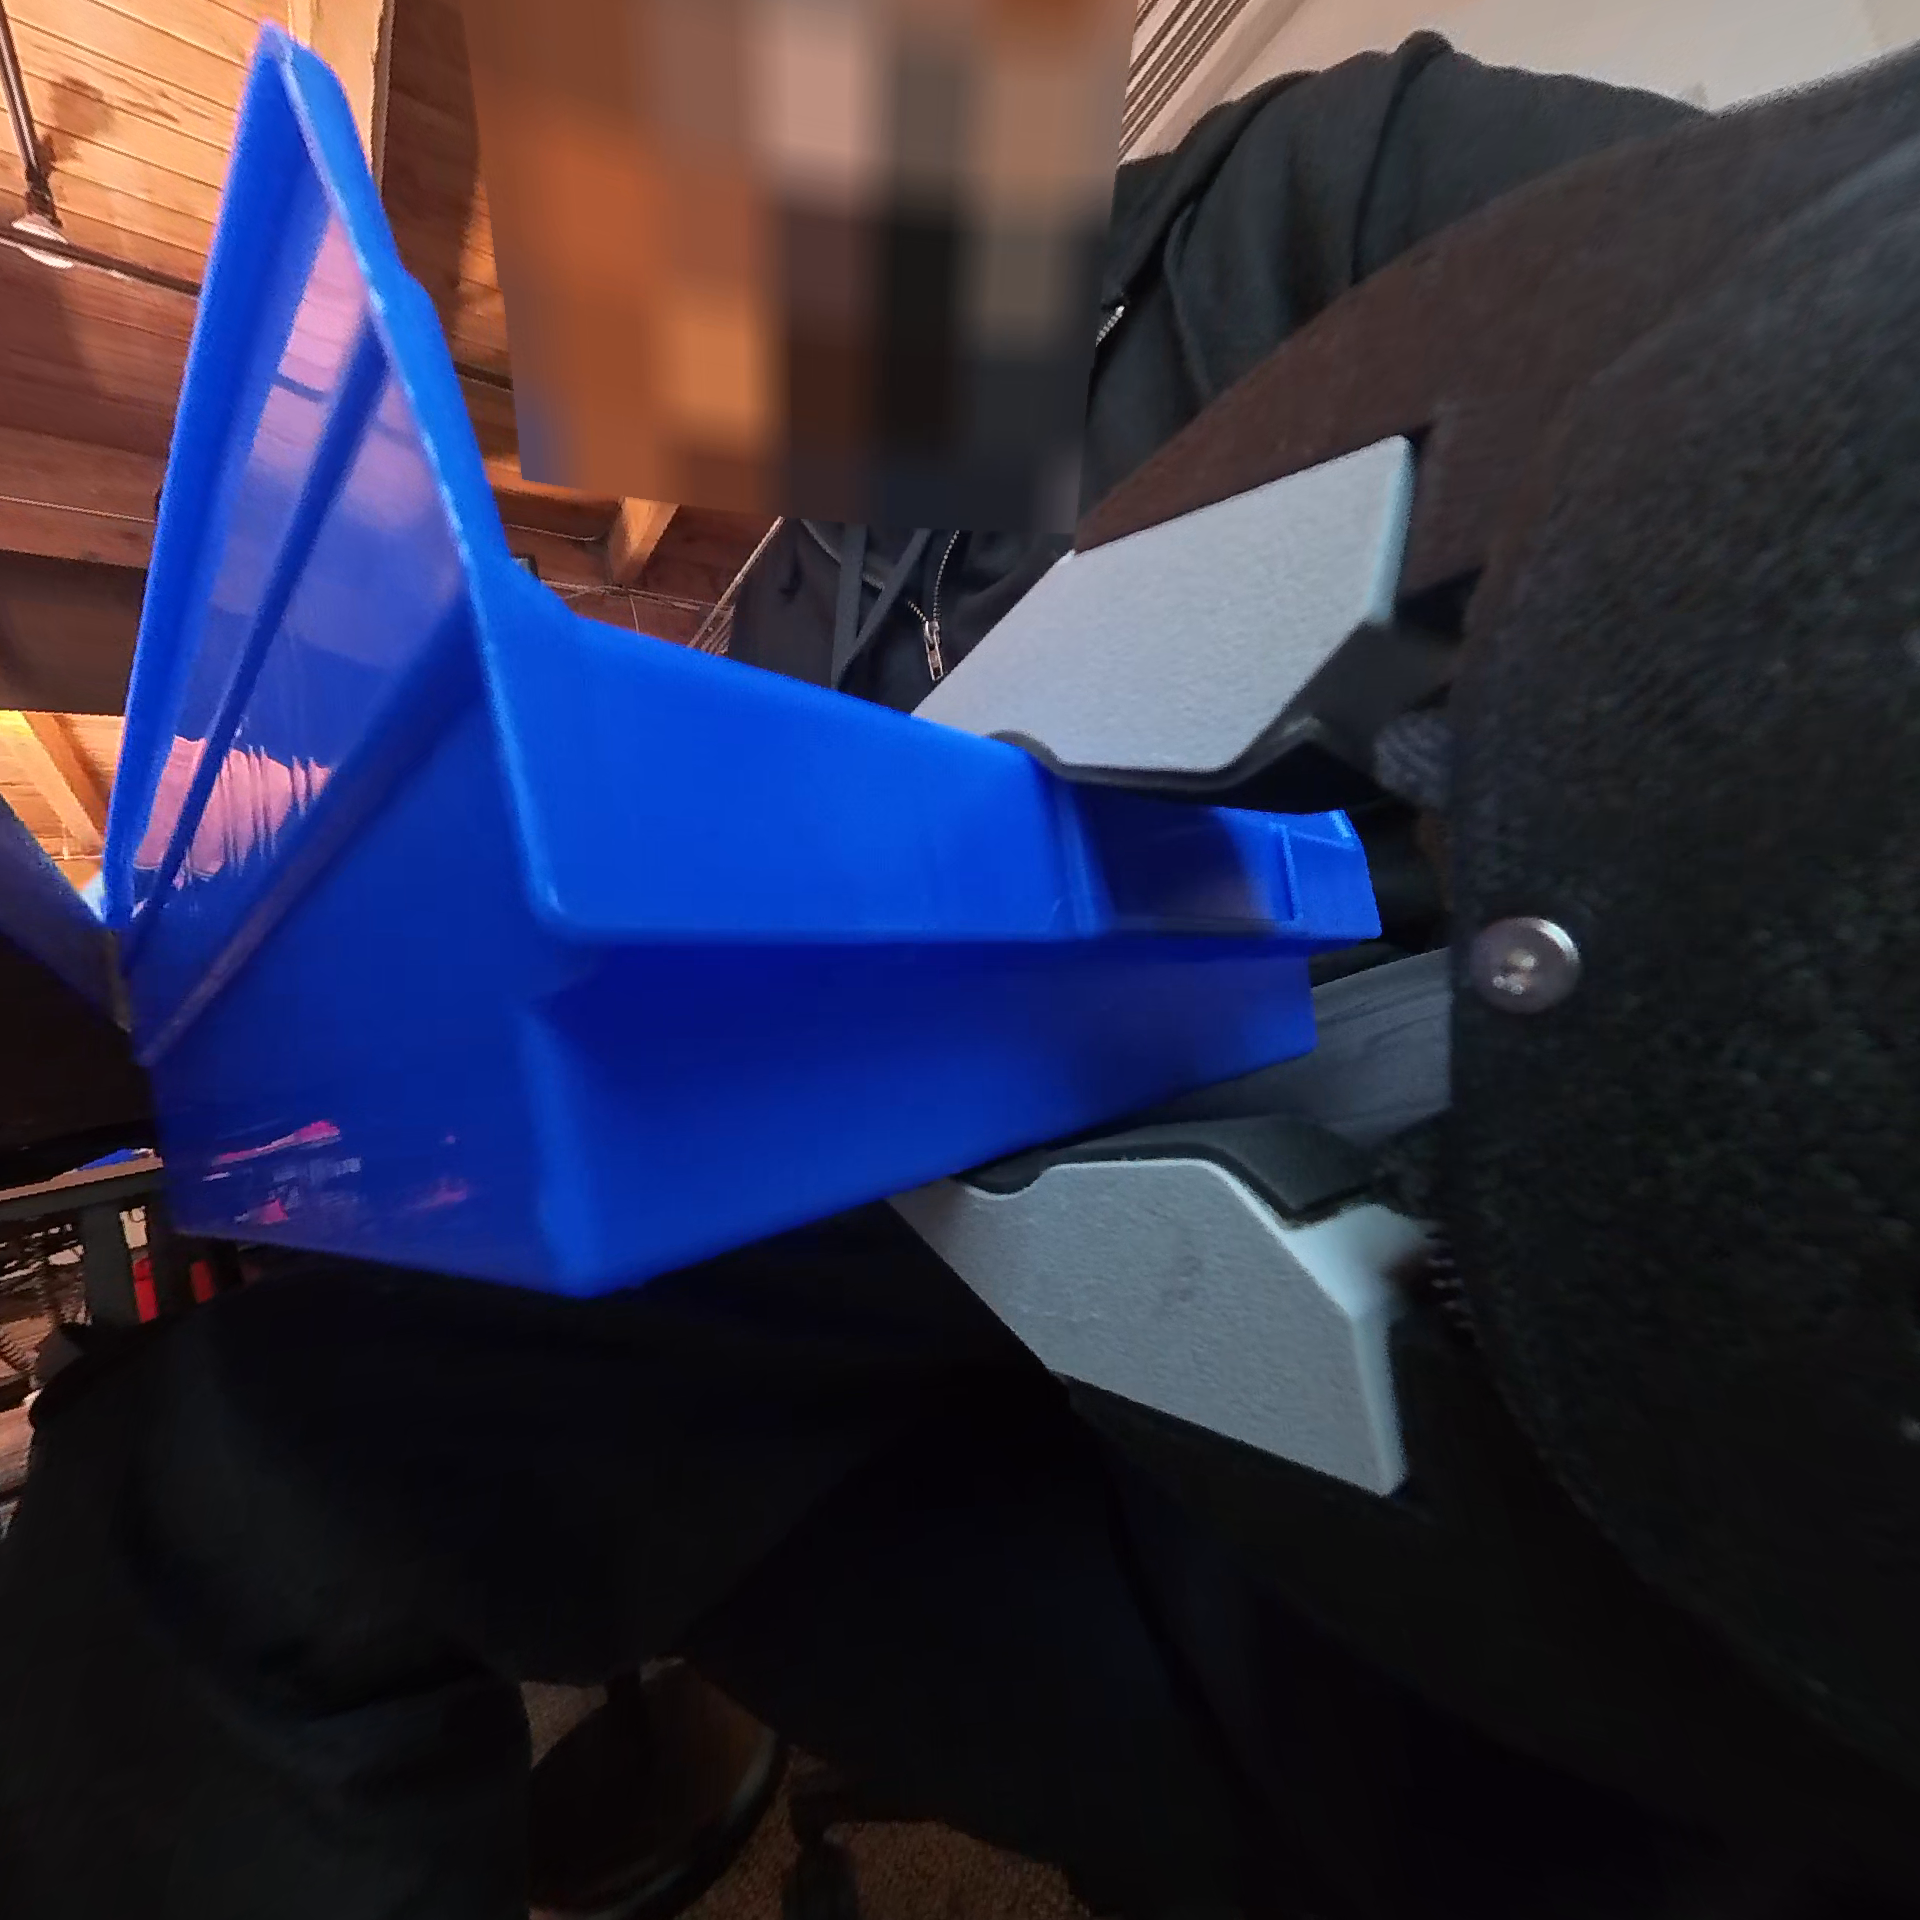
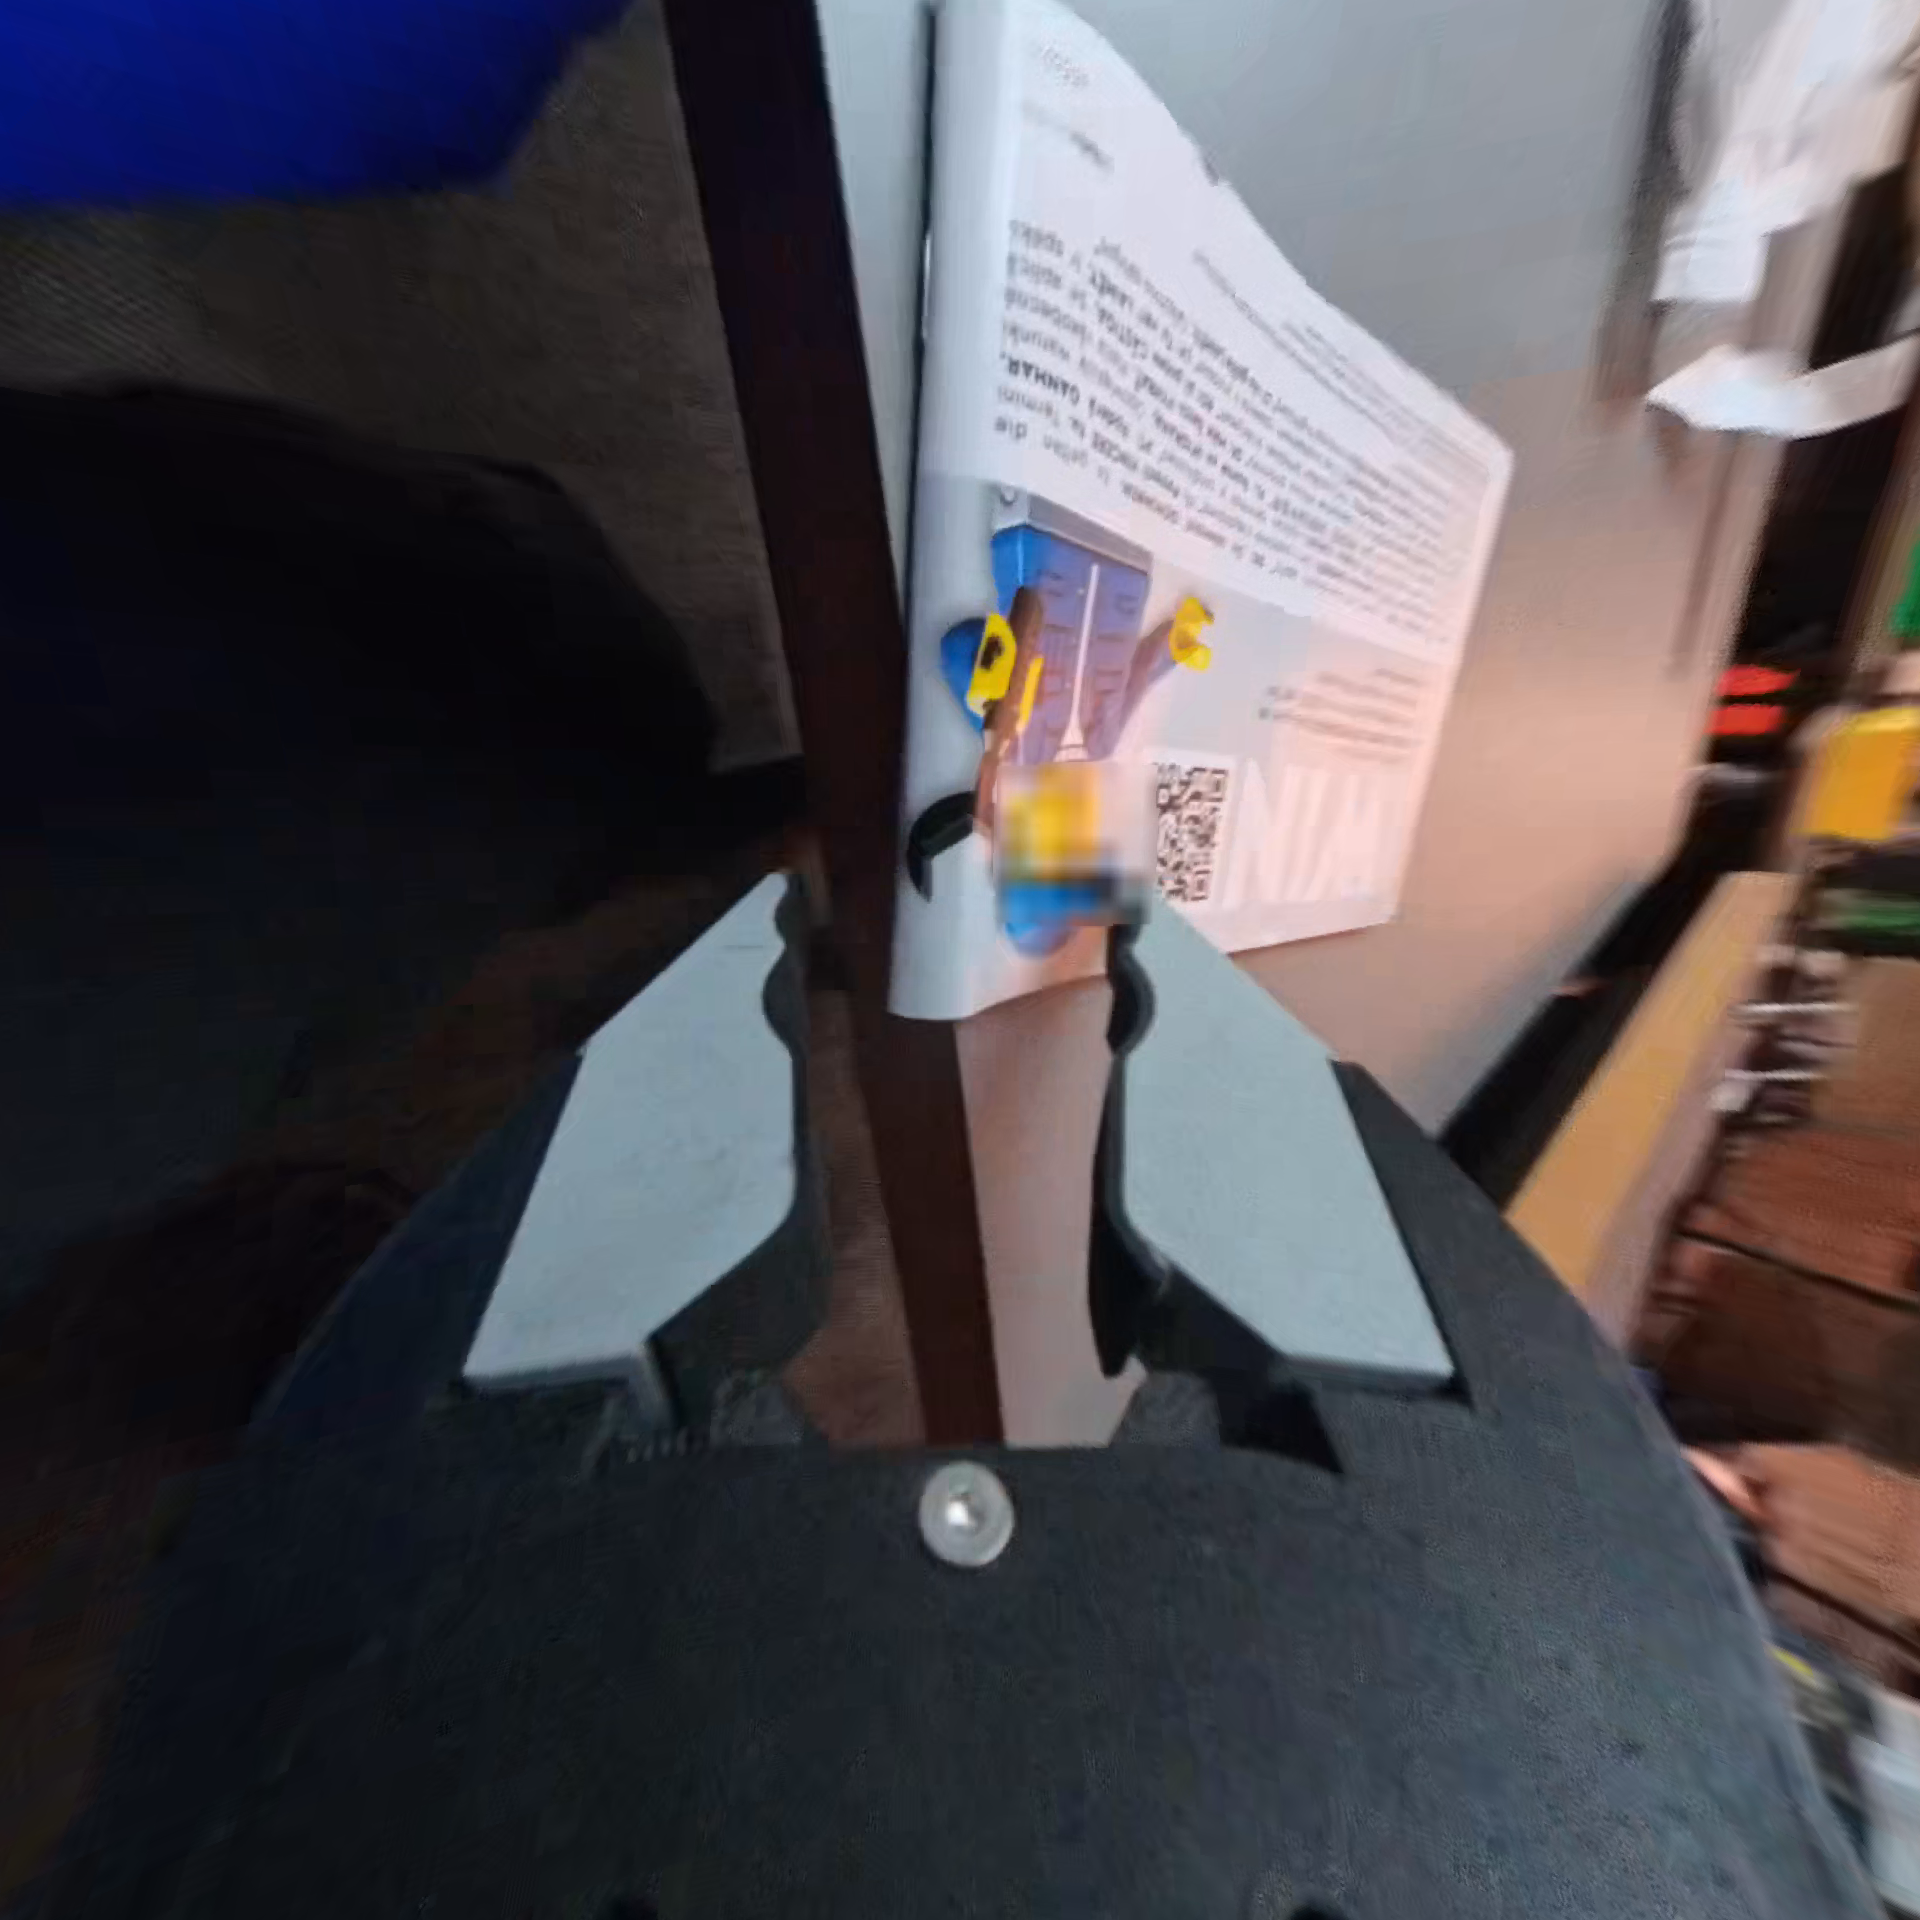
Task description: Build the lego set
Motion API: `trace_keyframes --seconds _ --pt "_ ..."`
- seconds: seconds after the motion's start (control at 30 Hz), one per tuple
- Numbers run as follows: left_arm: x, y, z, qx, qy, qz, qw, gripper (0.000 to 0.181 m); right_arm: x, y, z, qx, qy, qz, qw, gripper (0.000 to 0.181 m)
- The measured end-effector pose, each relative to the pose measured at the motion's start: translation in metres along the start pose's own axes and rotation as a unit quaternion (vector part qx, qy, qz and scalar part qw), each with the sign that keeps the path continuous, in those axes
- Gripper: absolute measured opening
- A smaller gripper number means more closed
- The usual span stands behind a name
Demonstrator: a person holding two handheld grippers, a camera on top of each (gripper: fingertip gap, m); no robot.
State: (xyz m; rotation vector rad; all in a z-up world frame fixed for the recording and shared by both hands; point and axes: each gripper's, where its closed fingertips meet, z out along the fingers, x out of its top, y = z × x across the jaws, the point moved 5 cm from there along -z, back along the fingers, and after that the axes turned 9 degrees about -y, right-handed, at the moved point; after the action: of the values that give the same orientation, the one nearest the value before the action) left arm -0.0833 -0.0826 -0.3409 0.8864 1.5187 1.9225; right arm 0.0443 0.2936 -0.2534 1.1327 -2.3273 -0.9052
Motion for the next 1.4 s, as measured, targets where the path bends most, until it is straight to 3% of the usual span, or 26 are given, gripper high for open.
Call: trace_keyframes --seconds 0.1,0.17,0.3,0.43,0.57,0.63,0.7,0.8,0.9,1.0,1.13,1.27,1.4 --pt "-0.002 0.000 -0.001 0.001 0.003 -0.001 1.000 0.070 0.003 -0.005 -0.008 -0.038 0.021 -0.054 0.998 0.043" --pt "-0.003 0.000 -0.003 0.000 0.005 0.000 1.000 0.070 0.007 -0.003 -0.026 -0.026 0.056 -0.038 0.997 0.012" --pt "-0.002 0.000 -0.002 -0.002 0.003 0.001 1.000 0.070 0.015 0.014 -0.051 0.004 0.090 -0.014 0.996 0.000" --pt "-0.002 0.001 -0.001 -0.001 0.002 0.002 1.000 0.070 0.028 0.078 -0.083 0.019 0.063 -0.031 0.997 0.000" --pt "-0.002 0.001 -0.002 -0.002 0.003 0.001 1.000 0.070 0.042 0.161 -0.118 0.098 0.004 -0.065 0.993 0.000" --pt "-0.002 0.001 -0.002 -0.002 0.003 0.003 1.000 0.070 0.057 0.184 -0.111 0.149 -0.051 -0.095 0.983 0.000" --pt "-0.002 0.001 -0.003 -0.003 0.006 0.005 1.000 0.070 0.082 0.189 -0.083 0.201 -0.097 -0.118 0.968 0.000" --pt "-0.003 0.002 -0.004 -0.003 0.007 0.006 1.000 0.070 0.104 0.167 -0.027 0.266 -0.167 -0.155 0.937 0.000" --pt "-0.006 0.002 -0.008 -0.003 0.012 0.006 1.000 0.070 0.119 0.149 -0.002 0.309 -0.169 -0.145 0.925 0.000" --pt "-0.008 0.003 -0.012 -0.004 0.017 0.008 1.000 0.070 0.132 0.150 -0.002 0.319 -0.123 -0.125 0.931 0.000" --pt "-0.006 0.002 -0.010 -0.005 0.015 0.010 1.000 0.070 0.144 0.134 -0.005 0.401 -0.033 -0.053 0.914 0.000" --pt "-0.008 0.003 -0.009 -0.004 0.015 0.009 1.000 0.070 0.124 0.129 -0.011 0.403 0.007 -0.014 0.915 0.000" --pt "-0.008 0.003 -0.009 -0.003 0.016 0.009 1.000 0.070 0.100 0.156 -0.042 0.379 0.055 0.051 0.922 0.000"
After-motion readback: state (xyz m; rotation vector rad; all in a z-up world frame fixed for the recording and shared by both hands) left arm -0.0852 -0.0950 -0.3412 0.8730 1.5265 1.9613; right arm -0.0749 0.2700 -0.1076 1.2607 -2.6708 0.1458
